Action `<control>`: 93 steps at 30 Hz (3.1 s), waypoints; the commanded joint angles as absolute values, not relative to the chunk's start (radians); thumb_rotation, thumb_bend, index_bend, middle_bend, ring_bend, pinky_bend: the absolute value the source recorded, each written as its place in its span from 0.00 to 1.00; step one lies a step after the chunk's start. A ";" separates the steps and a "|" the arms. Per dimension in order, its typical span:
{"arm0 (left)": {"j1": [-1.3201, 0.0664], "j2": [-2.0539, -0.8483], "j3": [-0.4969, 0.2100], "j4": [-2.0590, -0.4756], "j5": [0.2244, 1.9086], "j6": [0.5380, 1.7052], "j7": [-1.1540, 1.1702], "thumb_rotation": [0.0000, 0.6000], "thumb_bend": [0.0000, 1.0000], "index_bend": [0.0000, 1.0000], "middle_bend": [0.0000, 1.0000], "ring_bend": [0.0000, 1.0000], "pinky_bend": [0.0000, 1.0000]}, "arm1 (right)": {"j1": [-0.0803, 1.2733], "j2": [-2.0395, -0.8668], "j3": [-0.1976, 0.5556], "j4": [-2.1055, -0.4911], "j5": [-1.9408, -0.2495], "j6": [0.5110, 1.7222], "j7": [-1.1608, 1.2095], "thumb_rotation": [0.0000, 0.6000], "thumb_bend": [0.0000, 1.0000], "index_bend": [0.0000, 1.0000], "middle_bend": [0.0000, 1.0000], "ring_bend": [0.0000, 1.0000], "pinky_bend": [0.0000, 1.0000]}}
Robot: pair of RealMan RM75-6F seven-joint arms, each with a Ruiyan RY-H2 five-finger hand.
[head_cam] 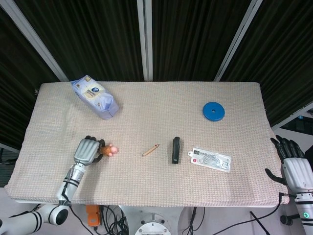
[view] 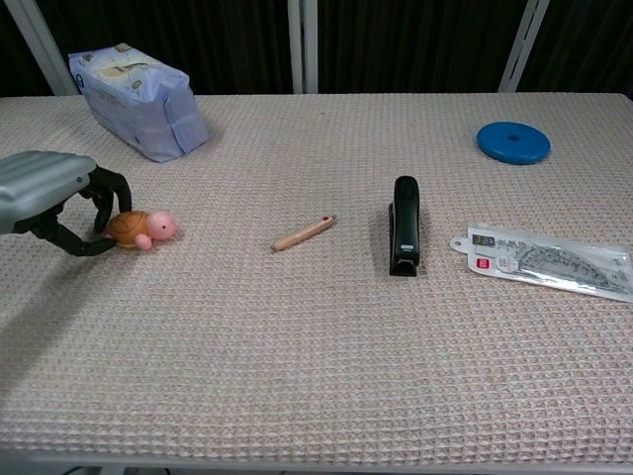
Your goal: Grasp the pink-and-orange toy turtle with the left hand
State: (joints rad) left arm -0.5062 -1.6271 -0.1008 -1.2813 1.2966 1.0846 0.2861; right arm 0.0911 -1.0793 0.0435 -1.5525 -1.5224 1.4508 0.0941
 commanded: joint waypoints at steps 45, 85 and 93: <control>-0.548 -1.660 -0.108 -1.221 1.309 1.056 0.213 1.00 0.36 0.64 0.62 0.34 0.33 | 0.088 -1.082 0.044 -1.536 -1.510 1.440 0.109 1.00 0.15 0.00 0.01 0.00 0.00; -0.555 -1.641 -0.104 -1.237 1.304 1.044 0.205 1.00 0.36 0.71 0.73 0.43 0.37 | 0.088 -1.078 0.046 -1.551 -1.501 1.433 0.089 1.00 0.17 0.00 0.01 0.00 0.00; -0.556 -1.636 -0.099 -1.245 1.271 1.021 0.267 1.00 0.37 0.81 0.83 0.54 0.41 | 0.087 -1.079 0.045 -1.547 -1.502 1.434 0.095 1.00 0.17 0.00 0.01 0.00 0.00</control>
State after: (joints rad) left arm -0.5555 -1.6402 -0.0986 -1.2391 1.2775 1.0252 0.2617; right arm 0.0869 -1.0792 0.0455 -1.5465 -1.5016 1.4339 0.0950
